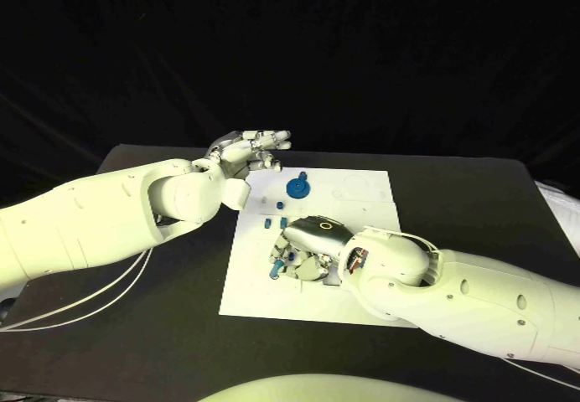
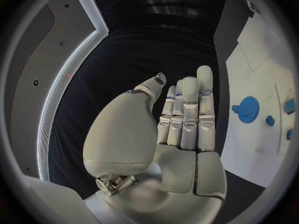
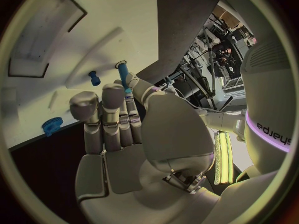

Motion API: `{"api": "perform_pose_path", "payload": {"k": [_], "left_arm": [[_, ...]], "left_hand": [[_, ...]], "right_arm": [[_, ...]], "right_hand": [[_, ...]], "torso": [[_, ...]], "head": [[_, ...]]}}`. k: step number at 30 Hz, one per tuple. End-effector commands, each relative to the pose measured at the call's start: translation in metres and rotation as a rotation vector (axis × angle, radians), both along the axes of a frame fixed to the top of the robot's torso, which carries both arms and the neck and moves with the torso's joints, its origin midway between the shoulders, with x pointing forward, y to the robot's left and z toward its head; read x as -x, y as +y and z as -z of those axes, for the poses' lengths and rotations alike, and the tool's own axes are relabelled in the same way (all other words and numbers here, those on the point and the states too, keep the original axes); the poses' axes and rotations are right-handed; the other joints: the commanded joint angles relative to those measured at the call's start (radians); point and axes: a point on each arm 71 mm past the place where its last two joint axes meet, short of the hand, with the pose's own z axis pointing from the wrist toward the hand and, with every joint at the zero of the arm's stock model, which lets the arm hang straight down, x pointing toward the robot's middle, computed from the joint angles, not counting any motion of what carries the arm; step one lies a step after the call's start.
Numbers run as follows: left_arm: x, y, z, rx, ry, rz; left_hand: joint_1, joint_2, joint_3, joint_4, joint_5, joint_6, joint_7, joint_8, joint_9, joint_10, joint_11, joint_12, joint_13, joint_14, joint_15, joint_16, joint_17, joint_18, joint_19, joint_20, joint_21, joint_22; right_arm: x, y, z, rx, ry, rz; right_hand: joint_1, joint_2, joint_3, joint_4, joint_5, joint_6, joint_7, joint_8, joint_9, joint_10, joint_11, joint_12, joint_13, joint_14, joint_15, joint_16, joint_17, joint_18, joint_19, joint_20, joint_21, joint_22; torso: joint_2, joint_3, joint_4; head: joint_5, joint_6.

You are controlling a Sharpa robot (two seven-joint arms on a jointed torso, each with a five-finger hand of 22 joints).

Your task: Assemble the parts on the task board

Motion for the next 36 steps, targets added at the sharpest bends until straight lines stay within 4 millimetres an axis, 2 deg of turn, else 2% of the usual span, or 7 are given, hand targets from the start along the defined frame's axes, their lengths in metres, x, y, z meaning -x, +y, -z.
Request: {"api": "perform_pose_path", "payload": {"k": [1, 19, 21, 23, 25, 28, 36], "left_arm": [[0.0, -0.002, -0.001, 0.012, -0.003, 0.017], [0.0, -0.003, -0.001, 0.012, -0.001, 0.019], [0.0, -0.003, 0.0, 0.012, 0.0, 0.02], [0.0, -0.003, 0.0, 0.012, 0.0, 0.02], [0.0, -0.003, 0.0, 0.012, 0.0, 0.021], [0.001, -0.003, 0.0, 0.013, 0.001, 0.025], [0.0, -0.003, 0.0, 0.013, 0.003, 0.026]], "left_hand": [[0.003, 0.008, -0.004, 0.0, 0.0, -0.007, -0.002, 0.002, -0.001, -0.01, 0.0, 0.005, 0.002, -0.008, 0.001, -0.006, -0.001, 0.011, 0.0, 0.005, -0.004, -0.001], [0.003, 0.008, -0.004, 0.0, 0.0, -0.007, -0.002, 0.002, -0.001, -0.01, 0.0, 0.005, 0.002, -0.008, 0.001, -0.006, -0.001, 0.011, 0.0, 0.005, -0.004, -0.001], [0.003, 0.008, -0.004, 0.0, 0.0, -0.007, -0.002, 0.002, -0.001, -0.01, 0.0, 0.005, 0.002, -0.008, 0.001, -0.006, -0.001, 0.011, 0.0, 0.005, -0.004, -0.001], [0.003, 0.009, -0.007, 0.001, 0.0, -0.008, -0.002, 0.003, 0.0, -0.011, 0.0, 0.006, 0.002, -0.008, 0.002, -0.006, -0.002, 0.011, 0.0, 0.005, -0.006, -0.003], [0.003, 0.009, -0.007, 0.001, 0.0, -0.008, -0.002, 0.003, 0.0, -0.011, 0.0, 0.007, 0.002, -0.009, 0.002, -0.006, -0.002, 0.011, 0.0, 0.005, -0.006, -0.003], [0.003, 0.009, -0.007, 0.001, 0.0, -0.008, -0.002, 0.003, 0.0, -0.011, 0.0, 0.007, 0.002, -0.009, 0.002, -0.006, -0.002, 0.011, 0.0, 0.005, -0.006, -0.003], [0.004, 0.011, -0.008, 0.001, 0.0, -0.009, -0.002, 0.003, 0.0, -0.013, 0.001, 0.007, 0.002, -0.009, 0.002, -0.006, -0.003, 0.011, 0.001, 0.006, -0.007, -0.004]], "right_arm": [[0.001, 0.001, 0.003, 0.058, -0.019, -0.01], [0.005, 0.011, 0.007, 0.146, -0.031, -0.037], [0.005, 0.012, 0.007, 0.138, -0.036, -0.031], [0.004, 0.012, 0.006, 0.124, -0.043, -0.023], [0.003, 0.011, 0.004, 0.094, -0.058, -0.007], [0.004, 0.008, -0.001, 0.035, -0.083, 0.013], [0.01, -0.016, -0.02, -0.132, -0.121, 0.059]], "right_hand": [[-0.009, 0.004, 0.005, -0.002, 0.006, 0.001, 0.002, 0.003, 0.002, -0.003, 0.007, -0.007, -0.001, 0.004, 0.001, 0.004, -0.001, -0.007, -0.001, -0.001, 0.003, -0.001], [-0.019, -0.007, 0.003, 0.001, 0.005, -0.014, 0.008, -0.007, -0.001, -0.016, 0.014, -0.019, -0.002, 0.0, 0.005, -0.002, -0.01, -0.003, -0.015, 0.001, -0.011, -0.027], [-0.041, -0.031, -0.006, 0.009, 0.003, -0.068, 0.03, -0.03, -0.014, -0.07, 0.035, -0.052, -0.005, -0.021, 0.021, -0.049, -0.066, 0.007, -0.057, 0.01, -0.054, -0.102], [-0.058, -0.064, -0.033, 0.012, 0.006, -0.173, 0.05, -0.031, -0.025, -0.162, 0.056, -0.07, -0.003, -0.061, 0.041, -0.119, -0.143, 0.03, -0.128, 0.025, -0.134, -0.229], [-0.071, -0.094, -0.079, 0.016, 0.009, -0.326, 0.036, -0.035, -0.029, -0.255, 0.065, -0.07, -0.004, -0.088, 0.049, -0.14, -0.159, 0.043, -0.176, 0.04, -0.195, -0.309], [-0.064, -0.095, -0.137, 0.03, 0.008, -0.401, 0.055, -0.037, -0.028, -0.298, 0.072, -0.058, 0.001, -0.098, 0.057, -0.149, -0.17, 0.046, -0.18, 0.049, -0.218, -0.324], [-0.015, -0.071, -0.189, 0.038, 0.013, -0.277, 0.062, -0.019, -0.016, -0.265, 0.069, -0.005, 0.007, -0.083, 0.052, -0.152, -0.19, 0.047, -0.161, 0.048, -0.234, -0.341]], "torso": [[-0.001, 0.0, -0.0003], [-0.001, -0.0011, -0.0002], [-0.001, -0.001, -0.0003], [-0.002, -0.001, -0.0003], [-0.001, -0.0008, 0.0004], [-0.001, -0.0007, 0.001], [-0.003, -0.0003, -0.0016]], "head": [[0.001, -0.001], [0.001, -0.005], [0.002, -0.005], [0.001, -0.004], [0.0, -0.003], [-0.001, -0.001], [-0.007, 0.002]]}}
